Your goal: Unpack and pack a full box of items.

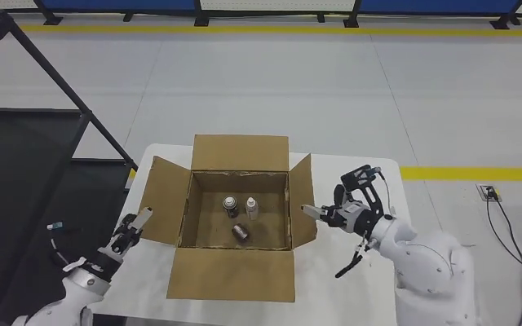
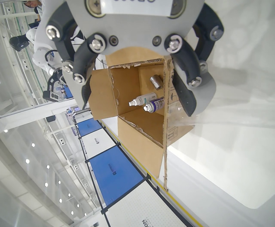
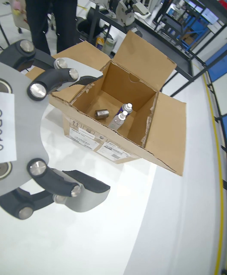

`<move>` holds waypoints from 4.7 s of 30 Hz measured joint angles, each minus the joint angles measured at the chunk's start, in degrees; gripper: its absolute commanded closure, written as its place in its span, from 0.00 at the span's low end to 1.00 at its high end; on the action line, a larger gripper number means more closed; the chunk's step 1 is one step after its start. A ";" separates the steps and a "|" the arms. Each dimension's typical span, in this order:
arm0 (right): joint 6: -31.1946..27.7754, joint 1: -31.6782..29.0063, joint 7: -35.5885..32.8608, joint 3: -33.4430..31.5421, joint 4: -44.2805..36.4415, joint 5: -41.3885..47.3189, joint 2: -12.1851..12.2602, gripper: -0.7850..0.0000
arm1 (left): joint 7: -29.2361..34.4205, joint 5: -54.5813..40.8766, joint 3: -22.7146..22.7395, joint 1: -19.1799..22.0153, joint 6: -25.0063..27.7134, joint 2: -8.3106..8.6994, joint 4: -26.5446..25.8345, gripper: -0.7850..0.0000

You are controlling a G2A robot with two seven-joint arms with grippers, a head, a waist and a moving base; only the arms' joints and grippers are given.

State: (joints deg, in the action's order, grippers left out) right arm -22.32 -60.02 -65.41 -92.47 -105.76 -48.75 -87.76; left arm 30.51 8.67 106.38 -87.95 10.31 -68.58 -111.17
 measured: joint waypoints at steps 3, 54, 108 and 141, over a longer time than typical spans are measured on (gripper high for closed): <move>-2.67 4.84 -4.29 0.78 7.15 5.13 0.60 0.00 | 0.02 1.51 -1.81 0.52 -0.30 0.06 -0.66 0.00; -13.20 29.60 0.12 24.11 55.35 33.85 1.63 0.00 | 8.67 9.49 -20.01 11.01 -6.23 0.86 4.85 0.00; -0.49 46.61 35.88 29.17 84.36 31.82 -1.41 0.00 | 41.29 -16.82 -1.96 -4.43 14.25 6.12 8.48 0.00; -19.60 49.02 14.14 25.25 86.19 48.01 -1.04 0.00 | 10.26 -15.82 -6.20 -0.96 0.57 6.24 2.22 0.00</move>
State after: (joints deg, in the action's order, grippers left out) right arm -41.92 -10.99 -51.27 -67.22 -19.56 -0.74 -88.80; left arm 40.77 -7.15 100.19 -88.91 10.88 -62.35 -108.95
